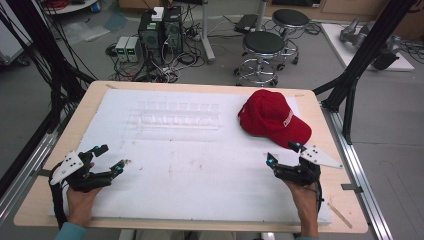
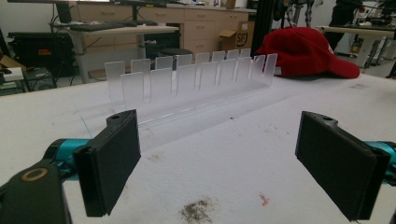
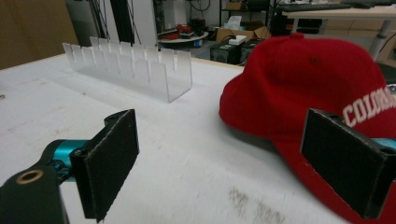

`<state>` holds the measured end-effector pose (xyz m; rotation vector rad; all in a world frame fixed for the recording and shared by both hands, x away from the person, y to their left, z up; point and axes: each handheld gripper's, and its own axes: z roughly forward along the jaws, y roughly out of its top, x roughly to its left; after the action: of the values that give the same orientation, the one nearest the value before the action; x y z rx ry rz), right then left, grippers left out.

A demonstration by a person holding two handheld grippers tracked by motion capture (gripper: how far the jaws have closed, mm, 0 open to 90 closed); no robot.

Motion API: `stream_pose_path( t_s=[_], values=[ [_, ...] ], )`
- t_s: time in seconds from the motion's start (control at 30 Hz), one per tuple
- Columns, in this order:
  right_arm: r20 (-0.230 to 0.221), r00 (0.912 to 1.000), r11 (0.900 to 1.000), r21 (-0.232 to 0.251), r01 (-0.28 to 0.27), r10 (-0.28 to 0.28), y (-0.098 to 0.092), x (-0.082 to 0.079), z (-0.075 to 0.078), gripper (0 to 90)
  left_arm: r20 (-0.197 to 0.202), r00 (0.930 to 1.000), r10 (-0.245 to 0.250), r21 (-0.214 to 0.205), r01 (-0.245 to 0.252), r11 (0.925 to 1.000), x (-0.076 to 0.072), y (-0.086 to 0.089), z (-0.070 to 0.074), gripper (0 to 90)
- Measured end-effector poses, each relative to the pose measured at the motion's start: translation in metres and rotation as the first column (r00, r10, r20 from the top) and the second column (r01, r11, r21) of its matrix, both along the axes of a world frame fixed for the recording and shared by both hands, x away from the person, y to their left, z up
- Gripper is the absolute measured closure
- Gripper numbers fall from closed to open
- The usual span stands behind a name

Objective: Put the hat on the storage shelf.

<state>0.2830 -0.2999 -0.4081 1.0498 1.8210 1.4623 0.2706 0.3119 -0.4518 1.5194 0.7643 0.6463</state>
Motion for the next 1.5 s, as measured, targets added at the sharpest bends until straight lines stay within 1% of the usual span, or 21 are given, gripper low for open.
stream_pose_path(
  t_s=[0.03, 0.1, 0.13, 0.17, 0.27, 0.3, 0.37, 0.43, 0.5, 0.7, 0.77, 0.8, 0.9, 0.97, 1.03, 1.1, 1.3, 1.33, 1.4, 1.47, 1.5],
  values=[
    [-0.002, 1.0, 1.0, -0.007, -0.003, 0.002, 0.001, 0.006, 0.008, 10.5, 0.001, 1.0, -0.001, 0.001, 0.001, 1.0, 0.0, 0.0, 0.0, 14.3],
    [-0.01, 0.9999, 0.9998, -0.019, -0.004, 0.004, 0.002, 0.013, 0.015, 10.5, 0.001, 1.0, -0.002, -0.001, 0.002, 1.0, 0.0, 0.0, 0.0, 14.3],
    [-0.01, 0.9999, 0.9998, -0.019, -0.004, 0.004, 0.002, 0.013, 0.015, 10.5, 0.001, 1.0, -0.002, -0.001, 0.002, 1.0, 0.0, 0.0, 0.0, 14.3],
    [-0.01, 0.9999, 0.9994, -0.034, 0.007, -0.008, 0.001, 0.021, 0.02, 10.5, 0.0, 1.0, -0.002, 0.0, 0.002, 1.0, 0.0, 0.0, 0.0, 14.3],
    [-0.031, 0.9994, 0.9994, -0.031, 0.015, -0.016, 0.0, 0.032, 0.027, 10.5, 0.001, 1.0, -0.003, 0.0, 0.003, 1.0, 0.0, 0.0, 0.0, 14.3],
    [-0.031, 0.9994, 0.9994, -0.031, 0.015, -0.016, 0.0, 0.032, 0.027, 10.5, 0.001, 1.0, -0.004, 0.002, 0.004, 1.0, 0.0, 0.0, 0.0, 14.3],
    [-0.04, 0.9991, 0.9993, -0.035, 0.011, -0.013, 0.0, 0.041, 0.033, 10.5, 0.001, 1.0, -0.002, 0.0, 0.002, 1.0, 0.0, 0.0, 0.0, 14.3],
    [-0.034, 0.9993, 0.9979, -0.063, 0.014, -0.016, -0.001, 0.048, 0.037, 10.5, 0.001, 1.0, -0.003, 0.0, 0.003, 1.0, 0.0, 0.0, 0.0, 14.3],
    [-0.034, 0.9993, 0.9975, -0.07, 0.011, -0.013, -0.003, 0.054, 0.041, 10.5, 0.001, 1.0, -0.003, -0.002, 0.003, 1.0, 0.0, 0.0, 0.0, 14.3],
    [-0.075, 0.997, 0.9928, -0.119, 0.013, -0.022, -0.011, 0.077, 0.047, 10.5, 0.001, 1.0, -0.004, -0.001, 0.004, 1.0, 0.0, 0.0, 0.0, 14.3],
    [-0.076, 0.9968, 0.9906, -0.136, 0.013, -0.024, -0.014, 0.083, 0.051, 10.6, 0.001, 1.0, -0.004, 0.0, 0.004, 1.0, 0.0, 0.0, 0.0, 14.4],
    [-0.077, 0.9967, 0.9907, -0.136, 0.013, -0.024, -0.015, 0.087, 0.052, 10.6, 0.001, 1.0, -0.005, -0.001, 0.005, 1.0, 0.0, 0.0, 0.0, 14.3],
    [-0.089, 0.9955, 0.9897, -0.142, 0.018, -0.031, -0.019, 0.099, 0.052, 10.6, 0.002, 1.0, -0.007, 0.002, 0.007, 1.0, 0.0, 0.0, 0.0, 14.4],
    [-0.109, 0.9934, 0.9879, -0.154, 0.018, -0.035, -0.02, 0.107, 0.051, 10.6, 0.004, 1.0, -0.006, 0.005, 0.006, 1.0, 0.0, 0.0, 0.0, 14.4],
    [-0.135, 0.9901, 0.9845, -0.175, 0.014, -0.039, -0.022, 0.116, 0.051, 10.6, 0.005, 1.0, -0.005, 0.005, 0.005, 1.0, 0.0, 0.0, 0.0, 14.4],
    [-0.142, 0.9892, 0.9801, -0.198, 0.008, -0.037, -0.023, 0.124, 0.053, 10.6, 0.004, 1.0, -0.006, 0.005, 0.006, 1.0, 0.0, 0.0, 0.0, 14.4],
    [-0.159, 0.9861, 0.9796, -0.2, 0.016, -0.049, -0.031, 0.142, 0.055, 10.7, 0.004, 1.0, -0.005, 0.005, 0.005, 1.0, 0.0, 0.0, 0.0, 14.4],
    [-0.151, 0.9871, 0.9802, -0.197, 0.021, -0.051, -0.032, 0.144, 0.053, 10.7, 0.003, 1.0, -0.004, 0.006, 0.004, 1.0, 0.0, -0.001, 0.0, 14.4],
    [-0.167, 0.9847, 0.9848, -0.172, 0.021, -0.05, -0.036, 0.149, 0.048, 10.7, 0.004, 1.0, -0.004, 0.007, 0.004, 1.0, 0.0, -0.001, 0.0, 14.4],
    [-0.181, 0.9817, 0.9823, -0.186, 0.025, -0.059, -0.039, 0.153, 0.043, 10.8, 0.004, 1.0, -0.003, 0.007, 0.003, 1.0, 0.0, -0.001, 0.0, 14.4],
    [-0.19, 0.9799, 0.983, -0.182, 0.027, -0.062, -0.04, 0.155, 0.041, 10.8, 0.004, 1.0, -0.003, 0.008, 0.003, 1.0, 0.0, -0.001, 0.0, 14.4]
  ],
)
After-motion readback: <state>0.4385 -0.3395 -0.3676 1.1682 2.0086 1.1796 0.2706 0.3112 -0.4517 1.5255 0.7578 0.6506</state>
